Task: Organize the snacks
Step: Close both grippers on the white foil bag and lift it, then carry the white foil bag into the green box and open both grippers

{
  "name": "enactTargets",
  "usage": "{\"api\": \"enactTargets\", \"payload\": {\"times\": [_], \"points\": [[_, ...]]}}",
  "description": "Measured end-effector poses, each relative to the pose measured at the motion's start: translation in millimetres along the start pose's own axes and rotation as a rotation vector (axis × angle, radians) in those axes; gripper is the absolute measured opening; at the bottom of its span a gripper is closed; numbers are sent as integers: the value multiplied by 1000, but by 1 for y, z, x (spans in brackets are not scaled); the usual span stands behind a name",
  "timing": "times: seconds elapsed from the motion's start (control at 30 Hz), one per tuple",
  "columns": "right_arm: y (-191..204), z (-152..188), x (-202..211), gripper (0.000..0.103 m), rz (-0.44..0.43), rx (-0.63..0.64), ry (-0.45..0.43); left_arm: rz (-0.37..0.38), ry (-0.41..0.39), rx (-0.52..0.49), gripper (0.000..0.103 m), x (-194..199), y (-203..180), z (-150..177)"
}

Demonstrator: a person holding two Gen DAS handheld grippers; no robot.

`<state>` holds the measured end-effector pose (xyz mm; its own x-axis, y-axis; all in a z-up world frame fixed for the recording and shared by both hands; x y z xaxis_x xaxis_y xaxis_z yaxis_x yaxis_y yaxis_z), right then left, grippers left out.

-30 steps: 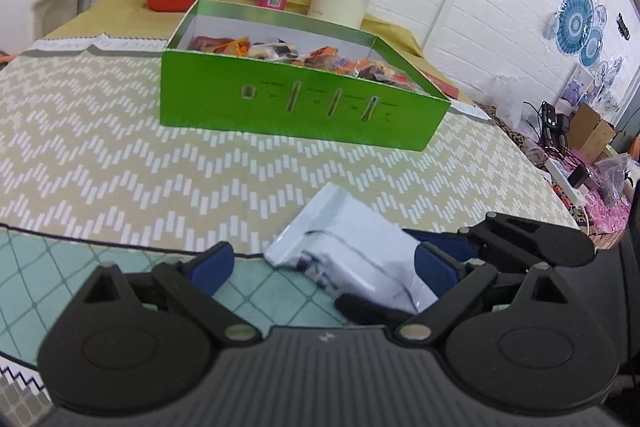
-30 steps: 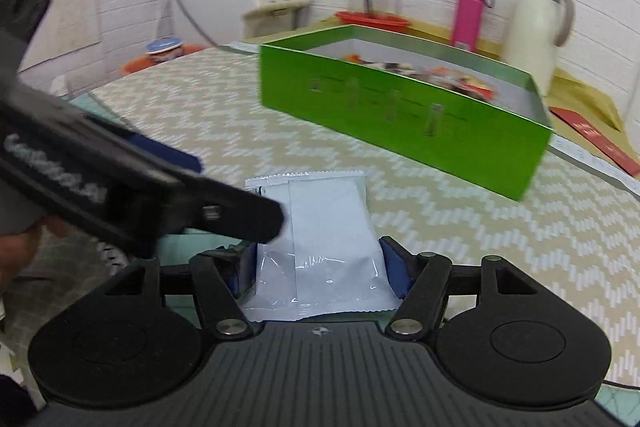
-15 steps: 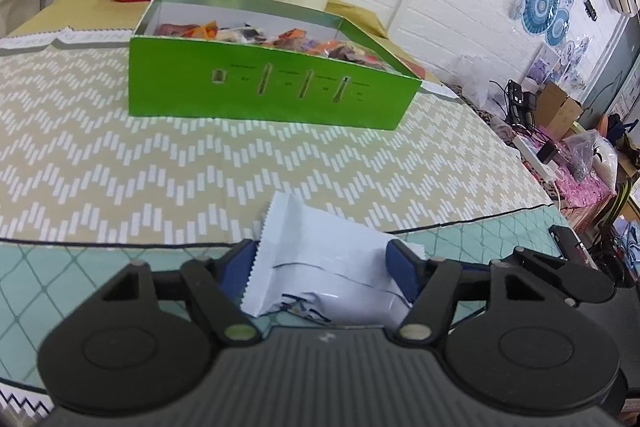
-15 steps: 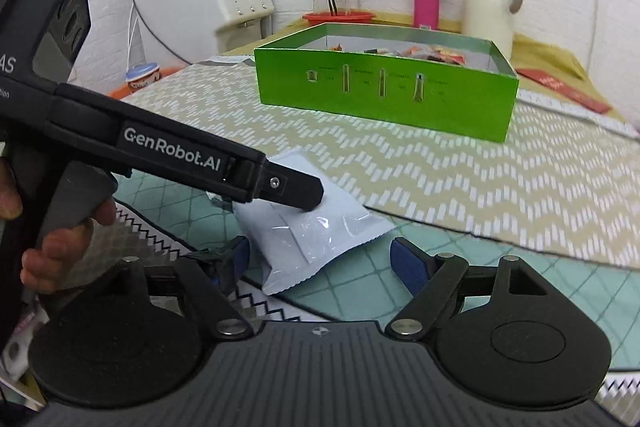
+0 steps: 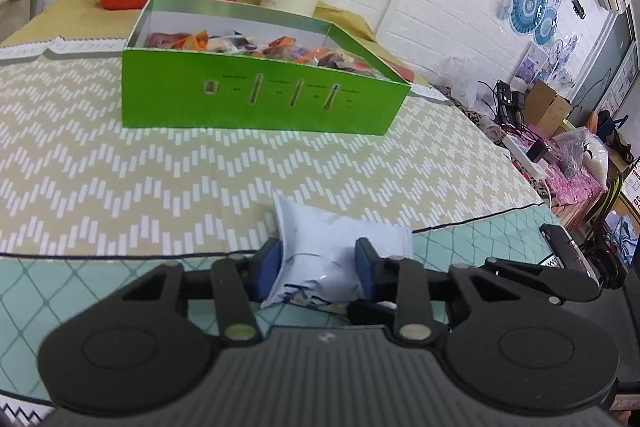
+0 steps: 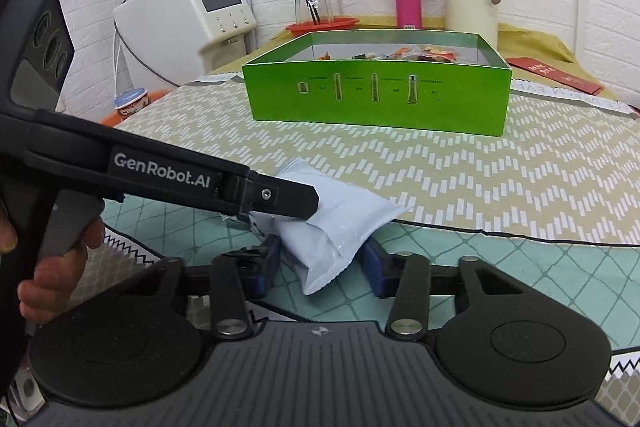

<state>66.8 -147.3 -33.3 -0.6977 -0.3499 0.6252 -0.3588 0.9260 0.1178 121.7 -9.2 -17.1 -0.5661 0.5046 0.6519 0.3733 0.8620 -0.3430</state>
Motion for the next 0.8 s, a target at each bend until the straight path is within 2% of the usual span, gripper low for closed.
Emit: {"api": "enactTargets", "payload": {"times": [0.03,0.33,0.57,0.8], "points": [[2,0,1,62,-11,10,1,-3,-6,-5,26,1,-2,-1],[9,-15,14,59,7,76,-63,-1,-82,-21,22,22,-7,-15],[8,-53,14,59,0,140,-169,-15,-183,-47,22,41,-4,-58],[-4,-92,-6,59,-4,153,-230,-36,-220,-57,22,35,6,-103]]}}
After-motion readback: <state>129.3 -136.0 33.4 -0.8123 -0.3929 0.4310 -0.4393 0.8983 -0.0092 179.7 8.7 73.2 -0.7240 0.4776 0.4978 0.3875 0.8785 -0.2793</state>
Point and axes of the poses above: each gripper's, at about its wrist camera, not at the fingertips, and x roughly against the way its jaws point, y to its left, z to its underside, the point moved 1 cm from there along -x, roughly the way its jaws point, and after that the axes turned 5 degrees about y, right-handed, at the moved point
